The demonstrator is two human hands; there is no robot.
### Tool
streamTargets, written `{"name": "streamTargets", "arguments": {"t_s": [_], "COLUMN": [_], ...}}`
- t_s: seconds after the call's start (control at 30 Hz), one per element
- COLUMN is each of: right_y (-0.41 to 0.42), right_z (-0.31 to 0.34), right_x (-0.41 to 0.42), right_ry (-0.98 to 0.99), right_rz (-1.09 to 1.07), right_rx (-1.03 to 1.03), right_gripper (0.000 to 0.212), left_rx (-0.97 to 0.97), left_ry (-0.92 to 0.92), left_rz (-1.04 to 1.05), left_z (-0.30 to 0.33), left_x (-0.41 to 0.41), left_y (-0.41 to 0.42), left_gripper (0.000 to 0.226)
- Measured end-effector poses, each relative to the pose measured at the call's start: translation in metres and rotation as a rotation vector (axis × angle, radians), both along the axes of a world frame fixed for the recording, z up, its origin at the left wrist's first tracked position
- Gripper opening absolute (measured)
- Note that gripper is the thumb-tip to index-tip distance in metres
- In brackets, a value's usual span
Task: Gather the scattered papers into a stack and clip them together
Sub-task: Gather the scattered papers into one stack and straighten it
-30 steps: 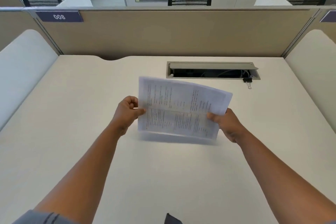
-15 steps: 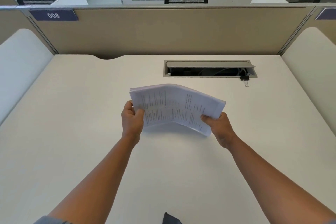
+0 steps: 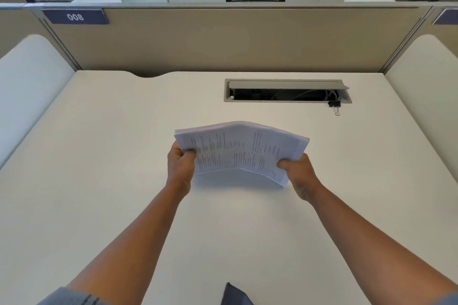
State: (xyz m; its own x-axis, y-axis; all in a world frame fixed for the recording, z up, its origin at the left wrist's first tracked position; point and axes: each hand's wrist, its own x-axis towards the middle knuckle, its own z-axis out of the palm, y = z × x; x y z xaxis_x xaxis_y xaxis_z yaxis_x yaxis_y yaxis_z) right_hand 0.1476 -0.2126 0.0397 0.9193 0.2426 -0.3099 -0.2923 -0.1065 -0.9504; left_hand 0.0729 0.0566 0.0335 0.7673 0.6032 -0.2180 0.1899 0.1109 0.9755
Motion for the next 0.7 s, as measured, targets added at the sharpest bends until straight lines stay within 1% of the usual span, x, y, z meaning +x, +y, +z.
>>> {"name": "streamTargets", "arguments": {"t_s": [0.1,0.3,0.5,0.57,0.63,0.7], "right_y": [0.001,-0.001,0.000,0.001,0.001,0.002], "right_z": [-0.001,-0.003,0.002,0.002,-0.002,-0.003], "right_x": [-0.003,-0.001,0.002,0.001,-0.001,-0.002], "right_ry": [0.035,0.050,0.037,0.044,0.044,0.042], "right_rz": [-0.008,-0.013,-0.037,-0.038,-0.036,-0.039], "right_rx": [0.023,0.023,0.047,0.053,0.050,0.050], "right_gripper": [0.040,0.039,0.032,0.034,0.030,0.034], "left_rx": [-0.037,-0.094,-0.081,-0.083,-0.074,-0.072], "left_ry": [-0.001,0.019,-0.007,0.006,0.023,0.027], "left_rz": [-0.008,-0.108,-0.163,-0.163,-0.165,-0.168], "left_z": [0.000,-0.001,0.000,-0.003,-0.007,-0.009], "left_x": [-0.001,-0.001,-0.005,-0.006,-0.008,-0.008], "left_y": [-0.003,0.006,0.013,0.012,0.011,0.011], "left_gripper": [0.036,0.037,0.027,0.028,0.029,0.034]}}
